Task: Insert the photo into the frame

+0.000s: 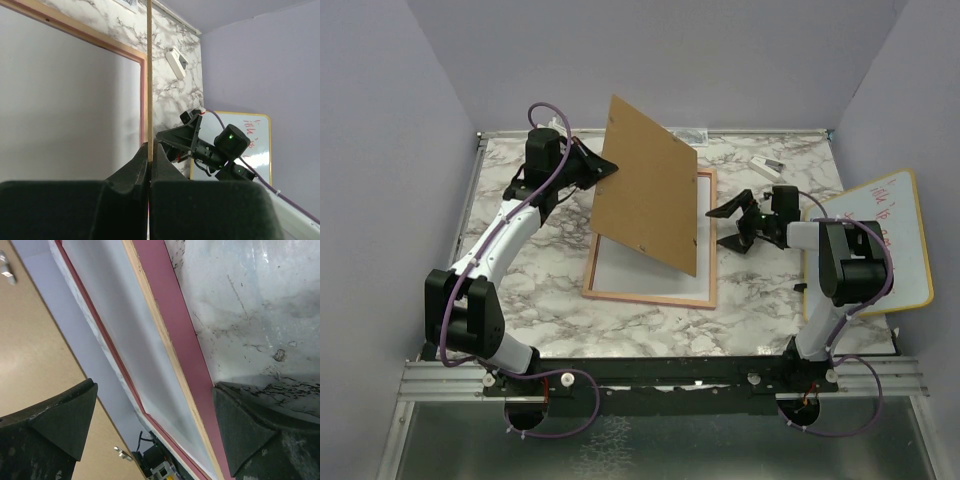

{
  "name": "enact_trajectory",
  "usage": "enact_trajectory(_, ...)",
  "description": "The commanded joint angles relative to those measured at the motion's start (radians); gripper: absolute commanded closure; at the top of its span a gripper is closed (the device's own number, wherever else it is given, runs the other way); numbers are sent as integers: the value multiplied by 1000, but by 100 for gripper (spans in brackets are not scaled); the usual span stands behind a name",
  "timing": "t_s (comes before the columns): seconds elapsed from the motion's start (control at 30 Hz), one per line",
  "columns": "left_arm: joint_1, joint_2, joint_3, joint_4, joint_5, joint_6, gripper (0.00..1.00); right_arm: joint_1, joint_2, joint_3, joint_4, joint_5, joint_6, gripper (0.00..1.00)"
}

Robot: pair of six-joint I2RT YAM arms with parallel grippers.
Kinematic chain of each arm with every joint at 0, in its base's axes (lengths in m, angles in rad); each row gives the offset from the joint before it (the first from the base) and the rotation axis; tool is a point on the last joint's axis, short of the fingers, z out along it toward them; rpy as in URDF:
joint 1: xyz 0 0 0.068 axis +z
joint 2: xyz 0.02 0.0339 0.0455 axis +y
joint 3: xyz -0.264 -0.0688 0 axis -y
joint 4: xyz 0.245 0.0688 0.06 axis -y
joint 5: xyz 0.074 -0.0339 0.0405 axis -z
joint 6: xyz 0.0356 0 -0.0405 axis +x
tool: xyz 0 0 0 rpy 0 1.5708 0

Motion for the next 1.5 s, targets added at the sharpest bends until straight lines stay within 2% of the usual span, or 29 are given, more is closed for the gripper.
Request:
enact_trajectory(0.0, 5, -36, -37, 104, 102, -15, 100, 7, -55, 25, -57, 94, -7, 0)
enact_trajectory(0.37, 5, 10, -91, 217, 135, -93, 100, 6, -145, 56, -244, 325, -67, 0)
enact_trajectory(1.0, -11, 54, -143, 218, 111, -72, 100, 0, -118, 58, -276, 348, -49, 1)
enact_trajectory(1.47, -39, 91, -189, 291, 89, -77, 100, -3, -113, 51, -275, 338, -45, 1)
